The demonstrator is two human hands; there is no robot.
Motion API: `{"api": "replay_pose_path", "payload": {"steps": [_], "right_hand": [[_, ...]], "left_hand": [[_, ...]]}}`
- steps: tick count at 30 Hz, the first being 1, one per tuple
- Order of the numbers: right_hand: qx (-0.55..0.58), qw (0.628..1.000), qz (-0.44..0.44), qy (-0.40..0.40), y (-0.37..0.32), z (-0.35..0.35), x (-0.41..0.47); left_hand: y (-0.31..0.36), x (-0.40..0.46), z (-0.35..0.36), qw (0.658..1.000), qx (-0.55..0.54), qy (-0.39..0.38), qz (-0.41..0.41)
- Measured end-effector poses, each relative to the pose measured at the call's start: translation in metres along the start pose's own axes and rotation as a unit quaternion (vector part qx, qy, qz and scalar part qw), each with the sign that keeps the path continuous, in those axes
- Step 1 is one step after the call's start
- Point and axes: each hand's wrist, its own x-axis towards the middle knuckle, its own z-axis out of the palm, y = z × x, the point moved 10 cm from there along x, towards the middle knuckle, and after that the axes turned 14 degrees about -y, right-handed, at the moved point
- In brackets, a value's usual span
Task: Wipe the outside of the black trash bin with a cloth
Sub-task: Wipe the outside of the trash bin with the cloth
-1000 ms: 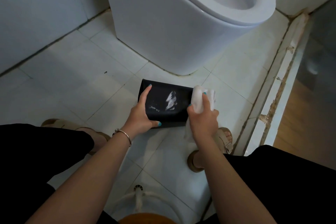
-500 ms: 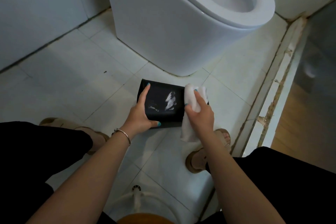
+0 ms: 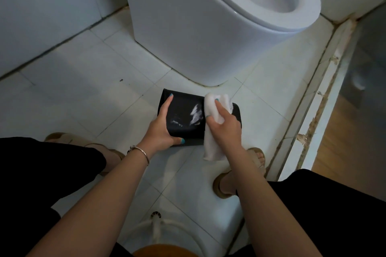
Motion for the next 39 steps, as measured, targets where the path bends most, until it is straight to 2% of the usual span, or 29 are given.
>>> {"api": "replay_pose_path", "payload": {"steps": [4, 9, 12, 15, 21, 25, 30, 31, 37, 39], "right_hand": [[-0.042, 0.997, -0.032, -0.047, 0.000, -0.008, 0.004], [0.027, 0.999, 0.027, 0.003, 0.023, -0.029, 0.005], [0.026, 0.999, 0.000, -0.023, -0.002, 0.000, -0.001], [-0.013, 0.997, -0.038, -0.063, -0.018, 0.015, -0.005], [-0.074, 0.997, -0.008, -0.028, -0.001, -0.013, 0.004], [-0.224, 0.971, -0.053, 0.069, -0.018, -0.015, -0.007], [-0.386, 0.907, -0.143, 0.095, -0.037, 0.000, -0.014], [-0.387, 0.906, -0.146, 0.095, -0.038, 0.001, -0.014], [-0.270, 0.957, -0.090, 0.058, -0.016, 0.002, -0.003], [-0.245, 0.962, -0.098, 0.069, -0.019, 0.006, -0.005]], "left_hand": [[-0.002, -0.001, 0.002, 1.000, 0.002, 0.000, 0.002], [-0.002, 0.001, 0.002, 1.000, -0.006, -0.008, 0.010], [-0.003, 0.000, 0.002, 1.000, 0.000, 0.001, 0.008], [-0.005, -0.003, 0.002, 1.000, 0.004, 0.006, 0.006], [-0.002, 0.003, 0.000, 1.000, 0.007, -0.002, 0.004], [-0.001, 0.001, 0.001, 1.000, 0.008, -0.002, 0.004], [-0.002, 0.000, 0.003, 1.000, 0.005, -0.007, 0.003], [-0.002, 0.000, 0.003, 1.000, 0.006, -0.008, 0.003], [-0.002, 0.001, 0.002, 1.000, 0.005, -0.007, 0.000], [-0.004, 0.001, 0.002, 1.000, 0.002, -0.006, -0.002]]}}
